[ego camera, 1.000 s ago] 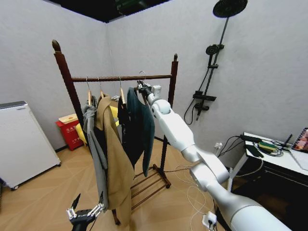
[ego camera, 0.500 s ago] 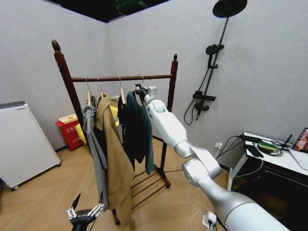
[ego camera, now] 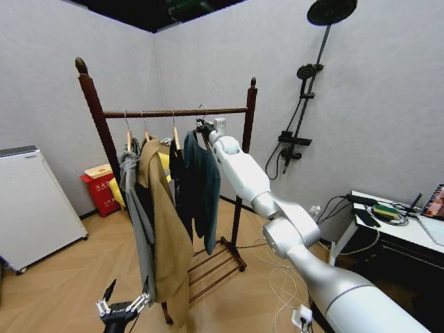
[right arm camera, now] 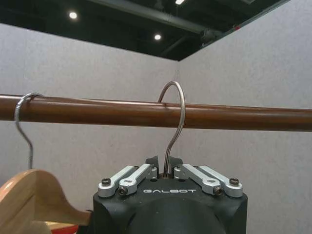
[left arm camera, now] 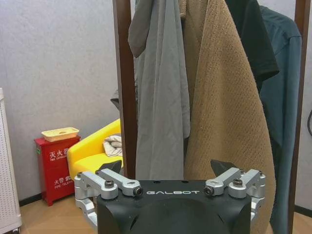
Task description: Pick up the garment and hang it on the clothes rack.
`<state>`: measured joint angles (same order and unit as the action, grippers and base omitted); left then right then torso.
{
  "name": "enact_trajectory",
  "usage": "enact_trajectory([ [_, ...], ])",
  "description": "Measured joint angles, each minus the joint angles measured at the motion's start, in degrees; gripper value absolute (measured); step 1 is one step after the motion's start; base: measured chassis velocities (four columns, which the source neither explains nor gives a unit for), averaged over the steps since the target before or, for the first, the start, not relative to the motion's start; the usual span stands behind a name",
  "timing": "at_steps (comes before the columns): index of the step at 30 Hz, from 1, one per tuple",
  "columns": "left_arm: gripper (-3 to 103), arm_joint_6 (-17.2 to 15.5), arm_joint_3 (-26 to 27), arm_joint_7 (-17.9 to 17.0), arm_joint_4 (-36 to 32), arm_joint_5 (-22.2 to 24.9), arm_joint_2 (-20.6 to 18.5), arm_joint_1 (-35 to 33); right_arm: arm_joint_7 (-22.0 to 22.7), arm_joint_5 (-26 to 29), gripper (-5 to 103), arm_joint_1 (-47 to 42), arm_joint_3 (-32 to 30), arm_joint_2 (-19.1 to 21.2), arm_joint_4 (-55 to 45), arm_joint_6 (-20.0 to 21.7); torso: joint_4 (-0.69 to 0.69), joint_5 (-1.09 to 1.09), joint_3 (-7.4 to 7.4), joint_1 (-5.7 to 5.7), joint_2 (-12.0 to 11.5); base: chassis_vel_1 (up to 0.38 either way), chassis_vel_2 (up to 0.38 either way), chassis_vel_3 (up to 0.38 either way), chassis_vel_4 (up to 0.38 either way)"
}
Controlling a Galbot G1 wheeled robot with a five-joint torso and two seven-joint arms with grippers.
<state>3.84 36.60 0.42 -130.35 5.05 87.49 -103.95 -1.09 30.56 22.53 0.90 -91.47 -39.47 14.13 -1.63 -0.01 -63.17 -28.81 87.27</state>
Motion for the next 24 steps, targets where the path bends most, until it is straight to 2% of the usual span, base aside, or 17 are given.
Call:
enact_trajectory([
  [3, 100, 0.00, 0.00, 0.00, 0.00, 0.00, 0.00, 0.00, 0.34, 1.85, 10, -0.64, 2.52, 1.72, -3.32, 5.13, -0.01, 0.00, 0.00, 0.00, 0.00, 0.000, 0.000, 0.000, 0.000],
  [11, 100, 0.00, 0.00, 0.00, 0.00, 0.00, 0.00, 0.00, 0.92, 2.51, 10, -2.48, 4.26, 3.88, -7.78, 7.27, 0.00, 0.00, 0.02, 0.00, 0.01, 0.000, 0.000, 0.000, 0.000],
  [14, 100, 0.00, -0.02, 0.05, 0.00, 0.00, -0.01, 0.00, 0.86, 4.26, 25, -4.83, 4.61, 6.45, -13.03, 7.38, -0.04, 0.03, -0.03, -0.02, -0.01, 0.000, 0.000, 0.000, 0.000],
  [15, 100, 0.00, -0.02, 0.05, 0.00, 0.00, -0.01, 0.00, 0.86, 4.26, 25, -4.83, 4.61, 6.45, -13.03, 7.38, -0.04, 0.03, -0.03, -0.02, -0.01, 0.000, 0.000, 0.000, 0.000],
  [16, 100, 0.00, 0.00, -0.01, 0.00, 0.00, 0.00, 0.00, 0.79, 4.28, 25, -5.90, 4.72, 7.68, -14.94, 5.67, -0.03, 0.00, 0.00, 0.00, 0.00, 0.000, 0.000, 0.000, 0.000],
  [19, 100, 0.00, 0.00, 0.00, 0.00, 0.00, 0.00, 0.00, 0.36, 3.78, 41, -10.05, 5.14, 12.00, -21.10, 1.44, -0.02, 0.03, -0.02, 0.00, -0.01, 0.000, 0.000, 0.000, 0.000],
  [20, 100, 0.00, 0.00, 0.00, 0.00, 0.00, 0.00, 0.00, 0.36, 3.78, 41, -10.05, 5.14, 12.00, -21.10, 1.44, -0.02, 0.03, -0.02, 0.00, -0.01, 0.000, 0.000, 0.000, 0.000],
  [22, 100, 0.00, -0.01, 0.01, 0.00, 0.00, 0.00, 0.00, 2.02, 6.06, 51, -14.98, 4.85, 16.14, -29.94, 1.44, -0.03, 0.01, 0.00, 0.01, 0.00, 0.000, 0.000, 0.000, 0.000],
  [23, 100, 0.00, -0.01, 0.01, 0.00, 0.00, 0.00, 0.00, 2.02, 6.06, 51, -14.98, 4.85, 16.14, -29.94, 1.44, -0.03, 0.01, 0.00, 0.01, 0.00, 0.000, 0.000, 0.000, 0.000],
  [24, 100, 0.00, 0.00, -0.02, 0.00, 0.00, 0.00, 0.00, 2.68, 7.11, 57, -17.01, 4.49, 17.67, -33.33, 1.79, -0.02, 0.02, 0.00, 0.01, 0.00, 0.000, 0.000, 0.000, 0.000],
])
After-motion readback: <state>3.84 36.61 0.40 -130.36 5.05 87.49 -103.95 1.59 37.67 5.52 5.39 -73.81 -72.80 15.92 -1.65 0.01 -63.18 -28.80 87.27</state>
